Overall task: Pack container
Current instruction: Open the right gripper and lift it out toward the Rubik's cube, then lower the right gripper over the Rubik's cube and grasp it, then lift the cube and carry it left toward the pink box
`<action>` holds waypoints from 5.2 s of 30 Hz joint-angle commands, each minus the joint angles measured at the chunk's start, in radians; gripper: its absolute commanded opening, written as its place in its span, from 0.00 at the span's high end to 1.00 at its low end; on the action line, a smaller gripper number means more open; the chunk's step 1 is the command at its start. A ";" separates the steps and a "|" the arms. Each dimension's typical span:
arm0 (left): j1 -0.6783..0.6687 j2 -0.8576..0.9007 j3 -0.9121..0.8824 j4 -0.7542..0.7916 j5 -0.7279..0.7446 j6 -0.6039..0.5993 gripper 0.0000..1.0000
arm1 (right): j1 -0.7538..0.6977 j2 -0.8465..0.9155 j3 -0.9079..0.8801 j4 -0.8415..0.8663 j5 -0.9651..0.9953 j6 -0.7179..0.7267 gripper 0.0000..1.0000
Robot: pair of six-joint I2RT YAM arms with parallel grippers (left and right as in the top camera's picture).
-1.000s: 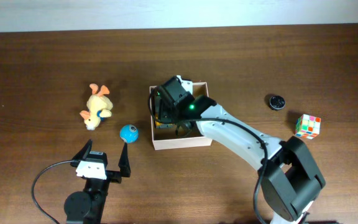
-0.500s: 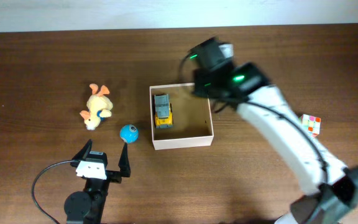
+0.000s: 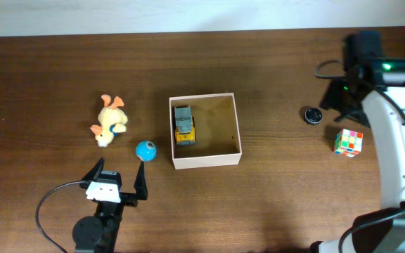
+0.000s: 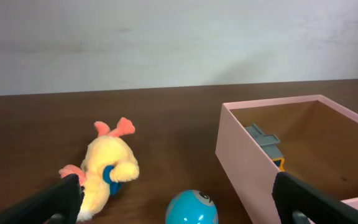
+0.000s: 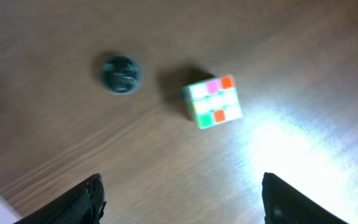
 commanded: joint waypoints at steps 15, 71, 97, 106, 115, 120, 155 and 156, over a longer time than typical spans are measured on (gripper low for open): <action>0.005 -0.010 -0.005 -0.001 0.008 0.016 0.01 | -0.121 -0.227 -0.581 0.419 -0.069 -0.118 0.24; 0.005 -0.010 -0.005 -0.001 0.008 0.016 0.01 | -0.407 -0.071 -0.863 1.072 -0.472 -0.400 0.12; 0.005 -0.010 -0.005 -0.001 0.008 0.016 0.01 | -0.407 -0.071 -0.863 1.044 -0.425 -0.399 0.33; 0.005 -0.010 -0.005 -0.001 0.008 0.016 0.01 | -0.407 -0.071 -0.863 0.959 -0.486 -0.327 0.33; 0.005 -0.010 -0.005 -0.001 0.008 0.016 0.01 | -0.406 -0.071 -0.863 1.012 -0.484 -0.383 0.34; 0.005 -0.010 -0.005 -0.002 0.007 0.016 0.01 | -0.406 -0.071 -0.863 1.074 -0.485 -0.400 0.33; 0.005 -0.010 -0.005 -0.001 0.008 0.016 0.01 | -0.406 -0.051 -0.831 1.065 -0.560 -0.392 0.49; 0.005 -0.010 -0.005 -0.001 0.008 0.016 0.01 | -0.406 -0.054 -0.818 1.051 -0.573 -0.392 0.49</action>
